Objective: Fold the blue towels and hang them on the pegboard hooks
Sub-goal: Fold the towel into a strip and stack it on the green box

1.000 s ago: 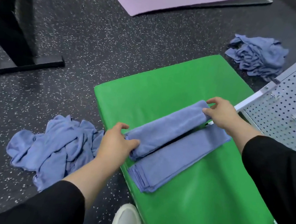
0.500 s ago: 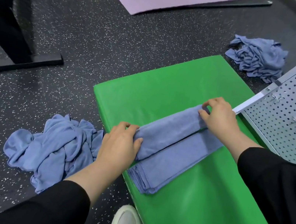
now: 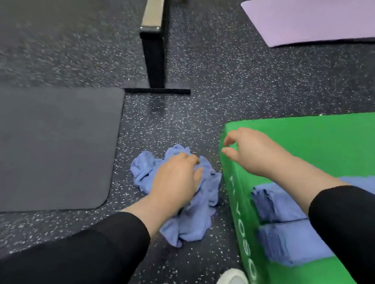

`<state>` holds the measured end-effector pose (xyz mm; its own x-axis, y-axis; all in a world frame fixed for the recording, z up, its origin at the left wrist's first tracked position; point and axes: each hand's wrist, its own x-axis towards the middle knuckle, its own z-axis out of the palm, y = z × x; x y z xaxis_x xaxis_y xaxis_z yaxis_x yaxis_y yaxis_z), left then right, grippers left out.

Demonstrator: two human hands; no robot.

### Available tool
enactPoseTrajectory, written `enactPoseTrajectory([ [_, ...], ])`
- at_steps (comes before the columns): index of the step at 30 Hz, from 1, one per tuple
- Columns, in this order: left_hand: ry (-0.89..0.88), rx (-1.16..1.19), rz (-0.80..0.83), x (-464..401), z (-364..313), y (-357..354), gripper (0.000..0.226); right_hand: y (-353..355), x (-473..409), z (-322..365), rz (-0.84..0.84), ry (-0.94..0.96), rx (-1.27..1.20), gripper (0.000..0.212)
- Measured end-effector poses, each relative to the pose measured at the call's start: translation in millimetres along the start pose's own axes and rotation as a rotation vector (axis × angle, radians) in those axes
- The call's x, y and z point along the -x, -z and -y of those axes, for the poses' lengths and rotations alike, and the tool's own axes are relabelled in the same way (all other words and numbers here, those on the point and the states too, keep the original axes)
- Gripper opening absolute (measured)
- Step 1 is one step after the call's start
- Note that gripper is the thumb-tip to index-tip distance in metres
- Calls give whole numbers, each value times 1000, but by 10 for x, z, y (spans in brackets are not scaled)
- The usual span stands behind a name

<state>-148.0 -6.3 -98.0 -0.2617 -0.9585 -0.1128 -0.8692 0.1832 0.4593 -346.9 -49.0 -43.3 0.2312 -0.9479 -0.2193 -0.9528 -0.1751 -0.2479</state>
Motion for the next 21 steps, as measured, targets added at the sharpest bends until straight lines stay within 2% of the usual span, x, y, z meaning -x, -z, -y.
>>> enactPoseTrajectory([
  [3,79,-45,5,147,574,134,24,-283,-338,643,225,84,106,32],
  [7,169,-63,15,321,1204,153,21,-948,-689,916,342,29,134,29],
  [11,209,-63,50,371,1623,50,25,-1657,-783,761,340,-98,85,21],
  [15,198,-41,93,263,1805,-74,27,-2132,-874,687,268,-80,87,9],
  [17,198,-42,121,199,1856,-138,28,-2307,-968,716,230,-59,81,23],
  [19,197,-22,143,154,1888,-196,29,-2440,-1035,749,260,-72,113,40],
  [21,200,8,157,111,1890,-220,31,-2538,-1075,770,273,-100,154,38],
])
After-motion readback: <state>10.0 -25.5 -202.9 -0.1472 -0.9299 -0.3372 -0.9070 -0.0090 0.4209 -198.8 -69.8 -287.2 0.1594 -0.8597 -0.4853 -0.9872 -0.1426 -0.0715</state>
